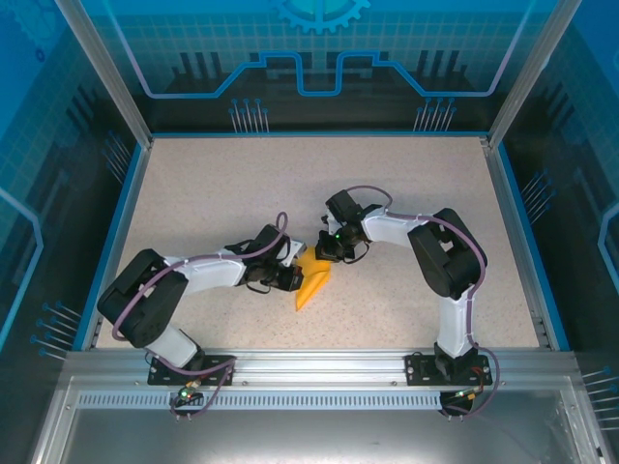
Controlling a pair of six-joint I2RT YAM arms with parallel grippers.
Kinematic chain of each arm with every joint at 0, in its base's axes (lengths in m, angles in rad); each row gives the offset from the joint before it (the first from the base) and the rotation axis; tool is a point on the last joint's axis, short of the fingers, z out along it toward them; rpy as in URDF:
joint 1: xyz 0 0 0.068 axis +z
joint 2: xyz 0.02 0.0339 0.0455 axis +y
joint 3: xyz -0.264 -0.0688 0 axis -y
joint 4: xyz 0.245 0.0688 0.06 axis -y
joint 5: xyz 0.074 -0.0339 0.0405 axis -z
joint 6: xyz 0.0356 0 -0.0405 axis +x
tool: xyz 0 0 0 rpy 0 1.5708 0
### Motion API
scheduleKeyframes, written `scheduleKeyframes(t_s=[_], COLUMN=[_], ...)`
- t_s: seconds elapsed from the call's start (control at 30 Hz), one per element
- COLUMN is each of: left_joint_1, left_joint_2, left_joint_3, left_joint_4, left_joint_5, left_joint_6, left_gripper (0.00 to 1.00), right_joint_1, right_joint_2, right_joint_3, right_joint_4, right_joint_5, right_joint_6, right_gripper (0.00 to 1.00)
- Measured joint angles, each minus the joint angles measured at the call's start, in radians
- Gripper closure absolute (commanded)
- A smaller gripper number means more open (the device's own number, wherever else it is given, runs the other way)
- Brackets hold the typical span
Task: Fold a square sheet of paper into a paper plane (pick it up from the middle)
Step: Third fold the triangle at the center of the table.
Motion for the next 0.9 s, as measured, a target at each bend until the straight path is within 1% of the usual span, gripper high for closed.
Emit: scheduleKeyframes(t_s=[0.5, 0.9], left_joint_1=[0.000, 0.000], left_joint_2=[0.013, 0.034], left_joint_3=[0.000, 0.024], left_joint_4=[0.019, -0.010], left_joint_5=[-0.007, -0.015], left_joint_6=[0.018, 0.019], left_gripper=[1.00, 1.00], right_joint_1=[0.000, 0.000], right_joint_2=[0.000, -0.005], right_joint_3=[-0.002, -0.012], right_joint_4=[0.003, 0.016], right_joint_5=[0.000, 0.000], right_joint_6=[0.011, 0.016], right_gripper=[0.93, 0.93])
